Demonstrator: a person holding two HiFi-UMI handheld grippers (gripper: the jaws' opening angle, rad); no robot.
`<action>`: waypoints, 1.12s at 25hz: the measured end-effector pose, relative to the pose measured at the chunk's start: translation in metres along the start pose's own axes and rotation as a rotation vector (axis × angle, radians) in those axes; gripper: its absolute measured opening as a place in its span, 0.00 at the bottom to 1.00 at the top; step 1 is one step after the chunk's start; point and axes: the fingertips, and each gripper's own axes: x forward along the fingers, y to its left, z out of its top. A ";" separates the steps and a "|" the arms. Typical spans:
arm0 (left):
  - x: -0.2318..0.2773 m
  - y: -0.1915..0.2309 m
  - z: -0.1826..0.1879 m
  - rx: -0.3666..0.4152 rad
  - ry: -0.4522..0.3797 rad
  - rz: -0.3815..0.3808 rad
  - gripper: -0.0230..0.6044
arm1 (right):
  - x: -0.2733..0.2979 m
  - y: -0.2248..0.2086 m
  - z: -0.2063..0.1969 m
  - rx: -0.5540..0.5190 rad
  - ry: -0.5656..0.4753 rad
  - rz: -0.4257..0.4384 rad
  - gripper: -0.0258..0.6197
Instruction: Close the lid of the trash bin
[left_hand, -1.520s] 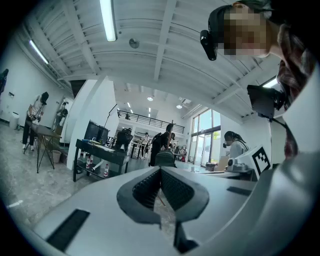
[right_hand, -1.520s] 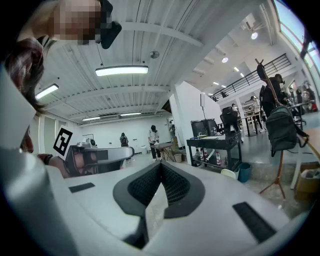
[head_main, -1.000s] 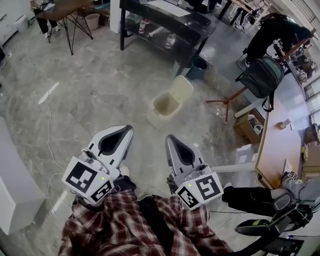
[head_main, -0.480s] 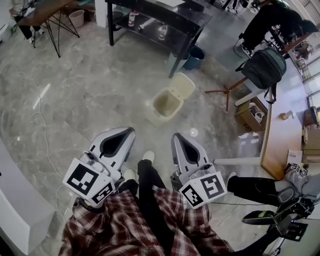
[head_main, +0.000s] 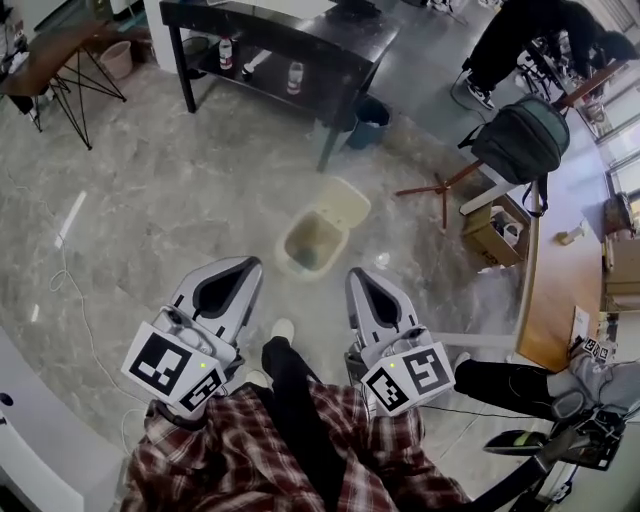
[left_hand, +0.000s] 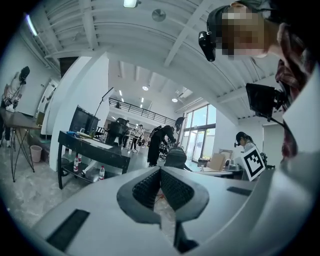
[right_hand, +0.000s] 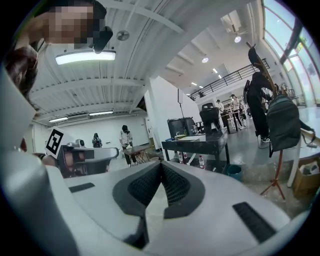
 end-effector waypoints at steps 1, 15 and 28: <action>0.014 0.004 0.005 0.006 0.000 -0.008 0.05 | 0.008 -0.009 0.006 -0.002 -0.004 -0.002 0.06; 0.152 0.069 0.026 0.012 0.068 -0.167 0.05 | 0.103 -0.089 0.029 0.016 0.030 -0.092 0.06; 0.258 0.153 0.018 0.025 0.239 -0.519 0.05 | 0.191 -0.152 0.021 0.119 0.052 -0.465 0.06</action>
